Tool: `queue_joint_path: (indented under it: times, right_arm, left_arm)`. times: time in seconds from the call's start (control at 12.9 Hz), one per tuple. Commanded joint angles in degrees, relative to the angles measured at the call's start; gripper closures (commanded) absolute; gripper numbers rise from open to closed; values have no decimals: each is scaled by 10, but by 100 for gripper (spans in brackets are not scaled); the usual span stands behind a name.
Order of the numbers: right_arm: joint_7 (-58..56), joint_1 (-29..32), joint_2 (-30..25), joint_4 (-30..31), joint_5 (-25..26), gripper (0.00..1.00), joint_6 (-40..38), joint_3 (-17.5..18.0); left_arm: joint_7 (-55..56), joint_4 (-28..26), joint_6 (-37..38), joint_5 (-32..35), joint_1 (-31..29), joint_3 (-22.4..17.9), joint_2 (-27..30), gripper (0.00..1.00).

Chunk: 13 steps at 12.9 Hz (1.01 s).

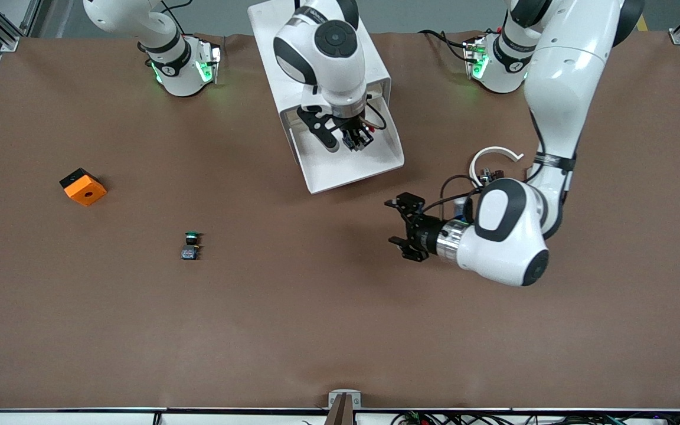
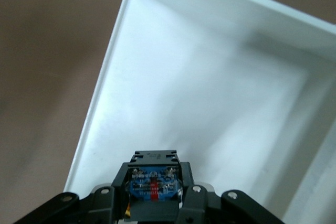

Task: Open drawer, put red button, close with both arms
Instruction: 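Place the red button into the open drawer with the right gripper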

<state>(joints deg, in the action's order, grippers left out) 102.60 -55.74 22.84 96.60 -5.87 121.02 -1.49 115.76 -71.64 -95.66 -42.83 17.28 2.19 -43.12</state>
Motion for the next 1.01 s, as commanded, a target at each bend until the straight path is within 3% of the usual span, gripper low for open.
queue_joint_path:
  times: [0.0, 0.08, 0.39, 0.62, 0.93]
  right_arm:
    - [4, 0, 3, -5, 9, 18, -3, -8]
    - [5, -1, 3, -5, 10, 0, -3, -9]
    - [-9, 6, 3, -23, 16, 0, -6, -11]
    - [-91, 46, 3, -51, 12, 0, -41, -11]
    - [-242, 125, 0, -74, 10, 0, -90, -11]
  left_arm:
    - [-39, -3, 7, 81, 0, -11, 33, 0]
    - [-58, -3, 6, 120, 0, -16, 43, 0]
    - [-278, -7, 6, 271, -2, -21, 84, 0]
    - [-485, -26, 5, 282, -1, -17, 92, 0]
    - [-534, -90, -97, 284, 5, 43, 104, 0]
